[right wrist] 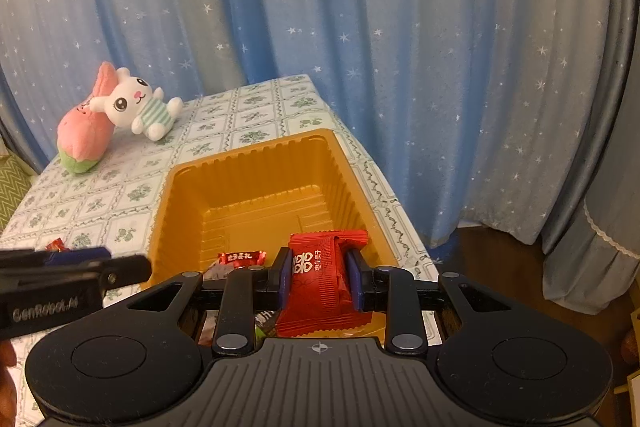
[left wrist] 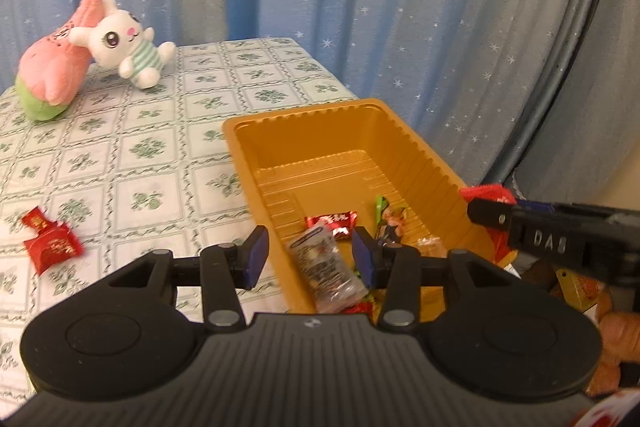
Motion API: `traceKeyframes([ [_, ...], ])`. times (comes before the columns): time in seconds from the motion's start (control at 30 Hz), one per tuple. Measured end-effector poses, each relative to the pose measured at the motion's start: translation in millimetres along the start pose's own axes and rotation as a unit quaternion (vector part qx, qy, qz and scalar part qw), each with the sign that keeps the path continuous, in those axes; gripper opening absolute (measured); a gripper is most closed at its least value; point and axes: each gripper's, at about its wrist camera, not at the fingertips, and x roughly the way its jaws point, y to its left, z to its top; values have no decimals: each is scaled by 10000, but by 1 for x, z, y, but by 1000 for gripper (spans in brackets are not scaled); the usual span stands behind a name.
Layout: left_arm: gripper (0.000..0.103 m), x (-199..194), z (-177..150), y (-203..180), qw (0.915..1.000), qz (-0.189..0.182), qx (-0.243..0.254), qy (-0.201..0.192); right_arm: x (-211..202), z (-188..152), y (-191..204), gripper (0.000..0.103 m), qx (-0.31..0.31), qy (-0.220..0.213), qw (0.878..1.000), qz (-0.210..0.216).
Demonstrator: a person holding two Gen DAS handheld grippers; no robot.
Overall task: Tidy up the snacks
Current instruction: 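Carry both packets over the orange tray and open both tools, then withdraw both tools from the tray toward the last red packet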
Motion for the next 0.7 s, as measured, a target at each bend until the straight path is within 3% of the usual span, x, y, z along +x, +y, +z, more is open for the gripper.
traceKeyframes([
  [0.27, 45, -9, -9, 8, 9999, 59, -126, -18, -1, 8, 8, 29, 75, -75, 9998, 166],
  [0.47, 55, -14, -16, 11, 9998, 110, -185, -4, 2, 17, 5, 30, 312, -124, 9982, 500],
  [0.57, 60, -18, -20, 14, 9997, 134, -205, -1, -2, 16, -1, 48, 453, -220, 9979, 416],
  [0.7, 62, -27, -27, 17, 9996, 168, -243, 12, -12, 12, -10, 50, 658, -211, 9971, 330],
])
